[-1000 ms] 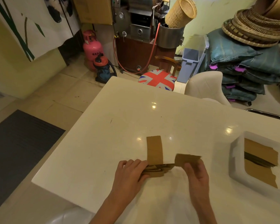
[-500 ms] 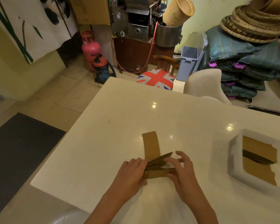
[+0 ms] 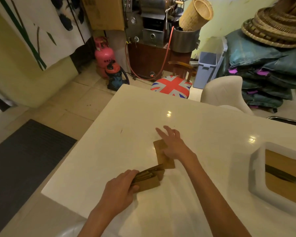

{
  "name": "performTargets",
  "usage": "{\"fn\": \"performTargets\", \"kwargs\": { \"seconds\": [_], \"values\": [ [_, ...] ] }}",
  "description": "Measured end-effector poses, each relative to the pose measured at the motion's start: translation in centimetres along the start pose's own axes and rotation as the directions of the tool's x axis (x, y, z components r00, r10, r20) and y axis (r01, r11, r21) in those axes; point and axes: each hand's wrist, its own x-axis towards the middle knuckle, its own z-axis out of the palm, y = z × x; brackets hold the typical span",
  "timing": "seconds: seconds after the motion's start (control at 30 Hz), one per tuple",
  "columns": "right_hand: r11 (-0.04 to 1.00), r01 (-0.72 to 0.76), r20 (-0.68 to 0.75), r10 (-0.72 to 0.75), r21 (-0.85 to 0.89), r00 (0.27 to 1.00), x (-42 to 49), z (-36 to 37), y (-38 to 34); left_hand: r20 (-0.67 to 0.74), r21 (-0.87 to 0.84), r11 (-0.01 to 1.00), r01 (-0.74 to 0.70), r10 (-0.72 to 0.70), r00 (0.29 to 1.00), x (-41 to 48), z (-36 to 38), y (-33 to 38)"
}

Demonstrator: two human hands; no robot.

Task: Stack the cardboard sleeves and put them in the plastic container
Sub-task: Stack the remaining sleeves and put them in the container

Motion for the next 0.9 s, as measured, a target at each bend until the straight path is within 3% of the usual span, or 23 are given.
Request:
{"fn": "performTargets", "kwargs": {
  "seconds": [0.07, 0.2, 0.23, 0.3, 0.37, 0.43, 0.57, 0.63, 0.7, 0.83, 0.9],
  "values": [
    [0.989, 0.044, 0.13, -0.025, -0.142, 0.991, 1.8, -0.1, 0.1, 0.0, -0.001, 0.999, 0.046, -0.046, 0.999, -0.1, -0.7, -0.6],
    [0.987, -0.1, 0.006, 0.102, -0.127, 0.995, 0.3, -0.3, 4.7, -0.062, -0.088, 0.982, 0.165, -0.171, 0.983, -0.3, -1.8, -2.6],
    [0.989, -0.14, -0.017, 0.14, -0.041, 0.99, -0.9, -0.3, 6.3, -0.068, -0.098, 0.977, 0.192, -0.199, 0.978, 0.0, -1.9, -2.7],
    [0.935, -0.164, -0.046, 0.187, 0.314, 0.981, -4.4, -0.1, 9.0, -0.049, -0.093, 0.976, 0.196, -0.201, 0.978, 1.2, -1.7, -2.1],
    [0.774, -0.078, -0.063, 0.15, 0.629, 0.987, -8.7, 0.5, 9.8, 0.0, -0.071, 0.988, 0.137, -0.138, 0.99, 3.1, -1.1, -0.2],
    [0.702, -0.004, -0.133, 0.141, 0.712, 0.981, -12.3, 1.8, 9.4, 0.08, -0.016, 1.0, 0.005, -0.004, 0.997, 5.2, 0.2, 2.6],
    [0.676, 0.003, -0.332, 0.358, 0.737, 0.873, -15.4, 4.5, 8.9, 0.216, 0.065, 0.968, -0.242, 0.223, 0.951, 8.1, 2.9, 7.3],
    [0.687, -0.023, -0.395, 0.443, 0.726, 0.805, -17.1, 4.4, 9.9, 0.224, 0.068, 0.96, -0.272, 0.251, 0.942, 9.0, 3.5, 8.1],
    [0.631, -0.037, -0.392, 0.525, 0.775, 0.755, -19.4, 4.0, 11.4, 0.188, 0.051, 0.966, -0.254, 0.24, 0.952, 9.5, 3.7, 8.0],
    [0.658, -0.096, -0.31, 0.472, 0.747, 0.825, -20.2, 4.4, 11.5, 0.16, 0.066, 0.934, -0.351, 0.337, 0.928, 9.8, 3.6, 8.5],
    [0.694, -0.085, -0.356, 0.466, 0.715, 0.81, -18.4, 5.5, 10.5, 0.196, 0.05, 0.915, -0.401, 0.385, 0.902, 10.2, 3.8, 9.0]
  ]
}}
